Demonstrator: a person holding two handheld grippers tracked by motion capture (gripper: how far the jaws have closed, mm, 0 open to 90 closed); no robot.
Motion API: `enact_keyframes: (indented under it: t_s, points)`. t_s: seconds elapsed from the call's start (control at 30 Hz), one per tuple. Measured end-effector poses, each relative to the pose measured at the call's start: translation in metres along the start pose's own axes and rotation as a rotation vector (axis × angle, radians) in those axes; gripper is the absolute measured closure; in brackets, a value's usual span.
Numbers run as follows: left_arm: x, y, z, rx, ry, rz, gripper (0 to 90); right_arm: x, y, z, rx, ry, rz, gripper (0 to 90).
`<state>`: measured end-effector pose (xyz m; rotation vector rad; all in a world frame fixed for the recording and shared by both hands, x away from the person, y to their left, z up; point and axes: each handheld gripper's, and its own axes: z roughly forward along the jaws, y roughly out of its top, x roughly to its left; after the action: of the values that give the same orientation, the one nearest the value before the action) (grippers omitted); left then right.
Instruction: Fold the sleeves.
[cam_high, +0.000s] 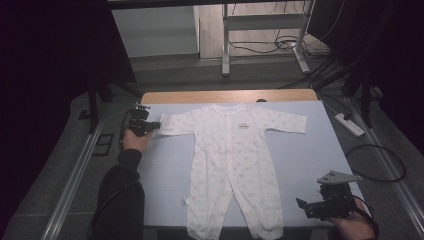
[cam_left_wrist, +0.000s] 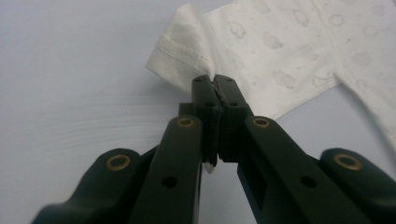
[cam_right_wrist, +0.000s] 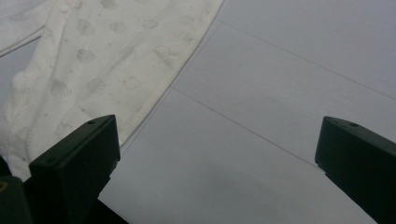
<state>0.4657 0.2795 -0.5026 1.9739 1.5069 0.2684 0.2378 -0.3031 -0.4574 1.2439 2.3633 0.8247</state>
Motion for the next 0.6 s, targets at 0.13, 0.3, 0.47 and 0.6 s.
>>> enact_keyframes:
  t_s: [0.13, 0.3, 0.47, 0.6]
  points:
    - [-0.005, 0.002, -0.002, -0.006, -0.014, 0.012, 87.9, 0.000, 0.000, 0.000, 0.001, 0.000, 0.001, 0.1]
    - [-0.012, 0.005, -0.004, -0.007, -0.039, 0.026, 87.9, 0.000, 0.000, 0.000, 0.002, 0.000, 0.001, 0.1]
    - [-0.022, 0.010, -0.005, -0.014, -0.060, 0.043, 87.9, 0.000, 0.000, 0.000, 0.002, 0.000, 0.002, 0.0]
    - [-0.030, 0.014, -0.006, -0.020, -0.072, 0.069, 87.9, 0.000, 0.000, 0.000, 0.003, 0.000, 0.003, 0.1]
